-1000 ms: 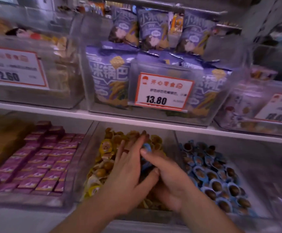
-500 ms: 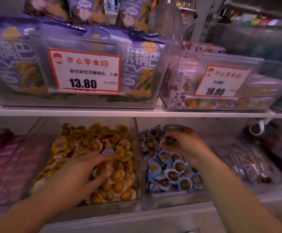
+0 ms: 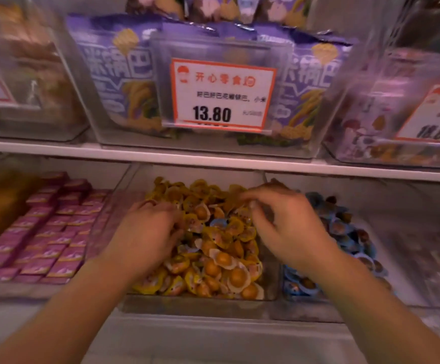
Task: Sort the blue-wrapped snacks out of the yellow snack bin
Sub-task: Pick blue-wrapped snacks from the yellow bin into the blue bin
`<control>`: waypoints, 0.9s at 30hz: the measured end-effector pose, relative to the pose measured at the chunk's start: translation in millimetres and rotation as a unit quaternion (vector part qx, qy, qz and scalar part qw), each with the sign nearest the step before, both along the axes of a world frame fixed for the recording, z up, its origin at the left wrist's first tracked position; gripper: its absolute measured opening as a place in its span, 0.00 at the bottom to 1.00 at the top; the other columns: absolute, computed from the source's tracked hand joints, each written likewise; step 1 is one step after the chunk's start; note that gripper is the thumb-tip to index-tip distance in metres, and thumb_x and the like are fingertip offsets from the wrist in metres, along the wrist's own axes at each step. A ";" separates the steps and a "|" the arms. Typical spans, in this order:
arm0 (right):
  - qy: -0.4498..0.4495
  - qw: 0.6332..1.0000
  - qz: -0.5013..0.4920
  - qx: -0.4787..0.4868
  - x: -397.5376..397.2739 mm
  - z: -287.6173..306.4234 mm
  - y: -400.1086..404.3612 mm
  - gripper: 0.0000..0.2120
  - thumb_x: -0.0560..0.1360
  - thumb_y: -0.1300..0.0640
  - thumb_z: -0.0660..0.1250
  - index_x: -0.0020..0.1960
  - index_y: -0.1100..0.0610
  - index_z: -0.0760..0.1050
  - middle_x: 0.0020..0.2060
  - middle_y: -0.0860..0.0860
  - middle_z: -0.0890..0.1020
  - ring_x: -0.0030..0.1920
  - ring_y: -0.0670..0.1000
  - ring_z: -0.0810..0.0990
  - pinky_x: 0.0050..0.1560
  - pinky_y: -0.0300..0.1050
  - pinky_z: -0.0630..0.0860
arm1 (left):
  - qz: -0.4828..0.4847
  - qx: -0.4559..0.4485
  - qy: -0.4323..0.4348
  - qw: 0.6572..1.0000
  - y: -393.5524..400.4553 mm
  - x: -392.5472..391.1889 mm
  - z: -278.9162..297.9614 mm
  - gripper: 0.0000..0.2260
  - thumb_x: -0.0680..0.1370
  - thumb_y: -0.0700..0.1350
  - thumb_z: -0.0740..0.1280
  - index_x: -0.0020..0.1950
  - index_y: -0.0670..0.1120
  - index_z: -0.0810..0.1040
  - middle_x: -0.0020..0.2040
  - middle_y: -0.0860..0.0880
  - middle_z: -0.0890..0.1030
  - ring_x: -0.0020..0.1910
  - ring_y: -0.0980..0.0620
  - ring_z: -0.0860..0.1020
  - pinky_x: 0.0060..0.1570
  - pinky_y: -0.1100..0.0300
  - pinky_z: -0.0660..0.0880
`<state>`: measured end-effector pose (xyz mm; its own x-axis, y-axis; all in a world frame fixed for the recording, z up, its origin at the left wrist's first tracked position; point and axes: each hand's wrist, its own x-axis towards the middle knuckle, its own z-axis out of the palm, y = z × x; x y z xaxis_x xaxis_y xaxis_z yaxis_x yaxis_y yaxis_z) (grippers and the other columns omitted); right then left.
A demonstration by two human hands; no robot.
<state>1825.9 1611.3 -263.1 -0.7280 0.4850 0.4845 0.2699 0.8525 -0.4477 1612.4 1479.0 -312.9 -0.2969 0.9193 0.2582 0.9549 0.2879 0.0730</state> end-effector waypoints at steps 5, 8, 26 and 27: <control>-0.299 0.947 0.052 0.102 -36.1 -25.5 -31.2 0.20 0.79 0.51 0.60 0.70 0.46 0.66 0.60 0.51 0.75 0.58 0.57 0.77 0.51 0.52 0.77 | -0.069 -0.058 -0.013 0.996 -5.8 11.4 -6.6 0.18 0.77 0.62 0.60 0.64 0.59 0.76 0.60 0.57 0.77 0.61 0.48 0.73 0.65 0.50 0.63; -0.358 0.932 0.042 0.039 -53.4 -49.2 -34.2 0.25 0.78 0.48 0.63 0.72 0.51 0.62 0.64 0.55 0.71 0.63 0.60 0.72 0.56 0.53 0.73 | -0.075 -0.130 -0.010 0.989 -1.9 19.2 -11.4 0.28 0.75 0.68 0.58 0.70 0.56 0.70 0.66 0.57 0.74 0.64 0.49 0.72 0.70 0.50 0.60; -0.342 0.938 -0.010 -0.062 -81.1 -63.6 -17.0 0.23 0.74 0.46 0.59 0.68 0.49 0.70 0.58 0.57 0.75 0.55 0.61 0.79 0.47 0.46 0.74 | 0.020 0.091 -0.208 0.974 -15.3 2.6 -6.4 0.10 0.74 0.61 0.63 0.45 0.55 0.73 0.36 0.54 0.80 0.38 0.53 0.79 0.38 0.55 0.74; -0.358 0.932 -0.020 -0.058 -80.3 -63.3 -17.9 0.27 0.73 0.44 0.58 0.71 0.49 0.66 0.61 0.58 0.74 0.57 0.62 0.78 0.52 0.49 0.75 | 0.038 0.112 -0.236 0.964 -14.7 2.7 -5.2 0.09 0.76 0.59 0.64 0.46 0.54 0.74 0.37 0.53 0.80 0.39 0.53 0.80 0.38 0.55 0.75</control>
<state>1745.6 1593.4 -326.4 -0.8251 0.5369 -0.1762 0.5648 0.7925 -0.2301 1615.1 1464.3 -318.1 -0.4950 0.8267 0.2675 0.7762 0.2824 0.5637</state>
